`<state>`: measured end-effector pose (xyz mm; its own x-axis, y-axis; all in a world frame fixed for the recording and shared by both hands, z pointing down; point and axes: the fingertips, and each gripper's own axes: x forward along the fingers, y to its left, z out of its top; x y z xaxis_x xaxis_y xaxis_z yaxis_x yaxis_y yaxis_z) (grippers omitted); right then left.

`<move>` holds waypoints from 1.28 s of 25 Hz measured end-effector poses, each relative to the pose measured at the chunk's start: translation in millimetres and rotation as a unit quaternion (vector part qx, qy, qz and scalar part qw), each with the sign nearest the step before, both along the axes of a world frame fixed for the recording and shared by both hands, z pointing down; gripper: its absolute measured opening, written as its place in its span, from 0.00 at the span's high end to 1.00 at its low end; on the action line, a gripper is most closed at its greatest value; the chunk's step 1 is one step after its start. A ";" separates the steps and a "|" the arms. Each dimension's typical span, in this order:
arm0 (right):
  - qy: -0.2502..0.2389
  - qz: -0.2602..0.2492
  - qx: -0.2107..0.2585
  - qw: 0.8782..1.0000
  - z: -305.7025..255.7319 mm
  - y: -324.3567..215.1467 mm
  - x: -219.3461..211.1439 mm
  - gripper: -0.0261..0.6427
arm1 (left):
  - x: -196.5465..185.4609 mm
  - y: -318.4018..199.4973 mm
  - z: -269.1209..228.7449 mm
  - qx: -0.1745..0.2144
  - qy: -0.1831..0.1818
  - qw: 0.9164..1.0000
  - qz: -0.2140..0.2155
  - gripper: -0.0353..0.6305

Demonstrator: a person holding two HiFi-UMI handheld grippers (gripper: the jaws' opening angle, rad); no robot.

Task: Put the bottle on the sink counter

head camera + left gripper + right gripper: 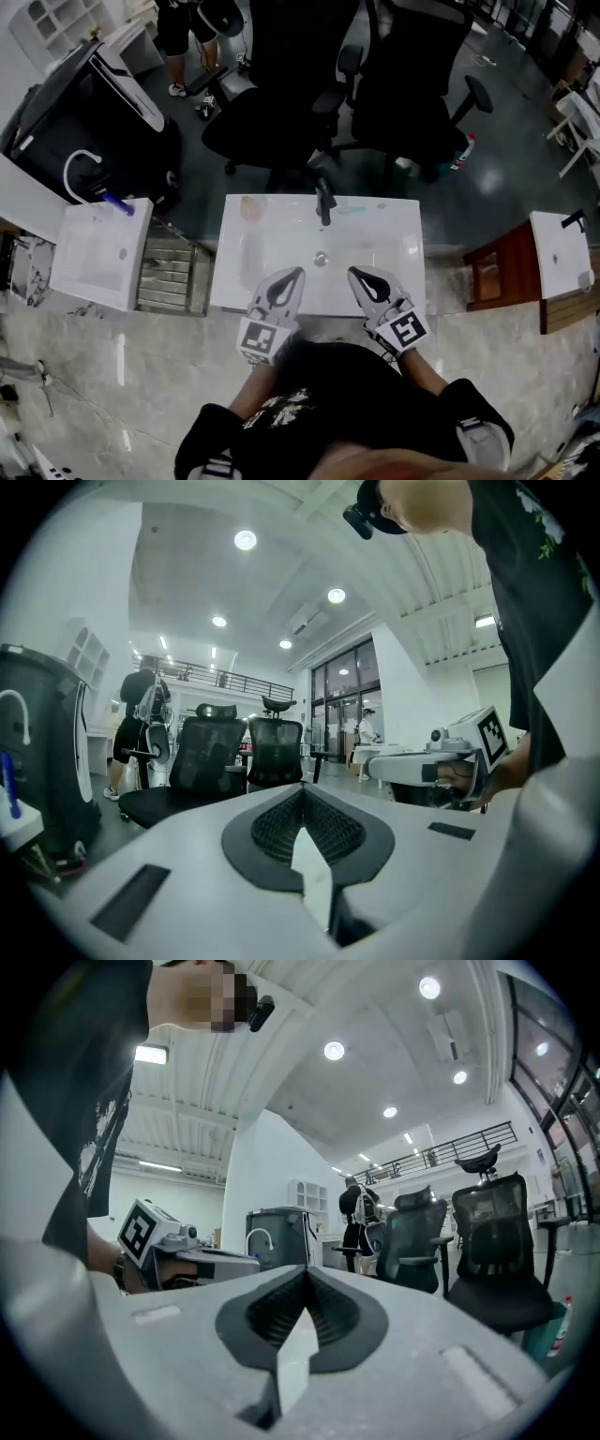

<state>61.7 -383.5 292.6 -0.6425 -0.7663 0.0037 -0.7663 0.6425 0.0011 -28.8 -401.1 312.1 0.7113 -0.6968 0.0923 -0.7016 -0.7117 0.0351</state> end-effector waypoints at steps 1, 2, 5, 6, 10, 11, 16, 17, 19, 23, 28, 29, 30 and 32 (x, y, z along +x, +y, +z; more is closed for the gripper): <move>-0.002 0.002 -0.001 1.000 0.0 2.1 5.0 0.97 | 4.7 2.3 0.9 0.012 -0.009 1.000 0.005 0.93; -0.005 0.004 -0.002 1.000 -0.3 3.9 10.0 0.97 | 9.2 4.3 1.4 0.024 -0.016 1.000 0.009 0.93; -0.018 0.009 -0.006 1.000 -4.2 7.9 22.1 0.97 | 22.3 10.5 -4.5 0.043 -0.021 0.999 0.012 0.93; -0.018 0.010 -0.003 1.000 -6.1 8.8 24.5 0.97 | 26.0 12.3 -6.7 0.047 -0.022 0.999 0.012 0.93; -0.006 0.015 0.014 1.000 -11.2 14.8 23.9 0.97 | 31.3 20.8 -17.5 0.058 -0.014 0.998 0.005 0.93; -0.007 0.013 0.015 1.000 -11.2 16.8 21.8 0.97 | 30.9 23.9 -19.7 0.056 -0.009 0.998 0.000 0.93; 0.021 0.018 0.017 0.999 -13.6 19.4 11.6 0.97 | 31.5 34.8 -36.2 0.035 0.019 0.999 -0.022 0.93; 0.038 0.026 0.021 0.999 -14.5 19.6 10.6 0.97 | 31.3 36.8 -37.2 0.037 0.019 0.999 -0.022 0.93; 0.050 0.034 0.037 0.997 -18.8 19.9 8.3 0.97 | 30.1 39.9 -39.1 0.037 0.021 0.999 -0.028 0.93; 0.057 0.036 0.026 0.997 -19.0 25.2 1.6 0.97 | 25.7 46.7 -34.0 0.069 -0.003 0.997 -0.020 0.93; 0.054 0.032 0.026 0.998 -22.0 34.7 -3.2 0.97 | 26.1 59.3 -37.0 0.054 0.013 0.998 -0.028 0.93; 0.055 0.032 0.026 0.998 -21.8 36.8 -2.5 0.97 | 26.7 62.3 -35.9 0.050 0.011 0.998 -0.028 0.93; 0.055 0.034 0.025 0.998 -20.7 38.7 -0.7 0.97 | 27.4 65.3 -34.3 0.046 0.008 0.999 -0.028 0.93; 0.056 0.039 0.022 0.997 -17.2 41.8 3.8 0.97 | 26.9 70.4 -27.5 0.054 -0.008 0.998 -0.020 0.93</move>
<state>65.5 -341.7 275.4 -0.5790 -0.8145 0.0370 -0.8070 0.5790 0.1163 -1.9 -330.7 284.6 0.6818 -0.7310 0.0256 -0.7294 -0.6821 -0.0522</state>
